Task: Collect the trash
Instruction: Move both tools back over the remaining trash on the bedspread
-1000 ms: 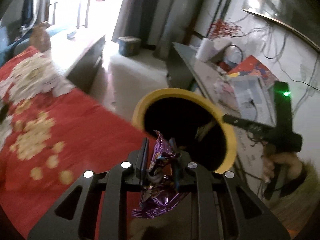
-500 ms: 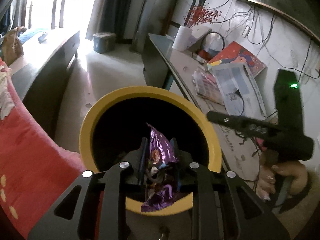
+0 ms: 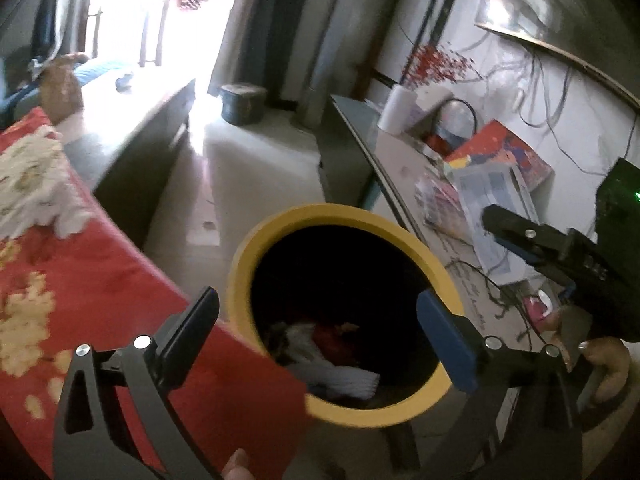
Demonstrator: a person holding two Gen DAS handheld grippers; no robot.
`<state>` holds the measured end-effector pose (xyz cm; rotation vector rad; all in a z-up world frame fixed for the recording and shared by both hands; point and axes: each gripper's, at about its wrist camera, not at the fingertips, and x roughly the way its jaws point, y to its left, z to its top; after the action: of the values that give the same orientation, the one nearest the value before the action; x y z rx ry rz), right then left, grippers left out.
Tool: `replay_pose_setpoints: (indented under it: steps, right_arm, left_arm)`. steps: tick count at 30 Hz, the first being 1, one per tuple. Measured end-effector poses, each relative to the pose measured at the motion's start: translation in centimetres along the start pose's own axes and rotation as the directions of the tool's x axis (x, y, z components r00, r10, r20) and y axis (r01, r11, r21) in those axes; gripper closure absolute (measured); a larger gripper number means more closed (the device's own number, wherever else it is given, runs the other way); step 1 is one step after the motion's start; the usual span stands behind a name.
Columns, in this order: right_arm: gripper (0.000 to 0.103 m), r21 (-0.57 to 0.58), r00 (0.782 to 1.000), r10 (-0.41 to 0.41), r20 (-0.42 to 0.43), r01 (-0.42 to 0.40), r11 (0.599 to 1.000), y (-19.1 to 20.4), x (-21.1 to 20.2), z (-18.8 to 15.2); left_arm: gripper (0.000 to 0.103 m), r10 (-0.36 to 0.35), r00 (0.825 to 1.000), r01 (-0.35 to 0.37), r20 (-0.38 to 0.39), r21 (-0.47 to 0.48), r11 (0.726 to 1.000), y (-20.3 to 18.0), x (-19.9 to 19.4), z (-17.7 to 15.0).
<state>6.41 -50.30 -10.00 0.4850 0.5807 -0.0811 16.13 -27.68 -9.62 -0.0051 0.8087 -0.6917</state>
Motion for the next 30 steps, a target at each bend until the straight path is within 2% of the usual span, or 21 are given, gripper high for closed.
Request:
replay_pose_setpoints:
  steps: [2, 7, 11, 15, 17, 22, 30]
  right_arm:
    - [0.020, -0.028, 1.000, 0.019, 0.023, -0.018, 0.999, 1.2, -0.4, 0.1]
    - [0.020, -0.089, 0.997, 0.069, 0.023, -0.066, 0.994, 3.6, -0.7, 0.0]
    - [0.020, -0.148, 0.994, 0.106, 0.004, -0.104, 0.983, 6.2, -0.6, -0.4]
    - [0.020, -0.196, 0.989, 0.145, -0.023, -0.147, 0.970, 8.6, -0.4, -0.7]
    - [0.020, -0.219, 0.986, 0.161, -0.037, -0.165, 0.962, 9.7, -0.2, -0.8]
    - [0.020, -0.272, 0.978, 0.197, -0.067, -0.208, 0.939, 12.4, -0.2, -1.3]
    - [0.020, -0.334, 0.964, 0.242, -0.111, -0.265, 0.905, 15.9, -0.4, -2.4]
  left_arm:
    - [0.007, 0.028, 1.000, -0.028, 0.012, -0.019, 0.999, 0.8, -1.0, 0.0]
    - [0.007, 0.130, 0.990, -0.127, 0.050, -0.060, 0.990, 3.0, -3.7, -0.3]
    - [0.007, 0.195, 0.978, -0.187, 0.075, -0.102, 0.977, 4.9, -6.0, -0.7]
    - [0.007, 0.263, 0.958, -0.249, 0.110, -0.132, 0.960, 6.7, -8.5, -1.1]
    - [0.007, 0.277, 0.954, -0.259, 0.118, -0.148, 0.955, 7.4, -9.4, -1.2]
    - [0.007, 0.338, 0.930, -0.309, 0.147, -0.190, 0.932, 9.4, -12.1, -1.7]
    - [0.007, 0.393, 0.904, -0.345, 0.165, -0.259, 0.902, 11.8, -15.4, -3.0]
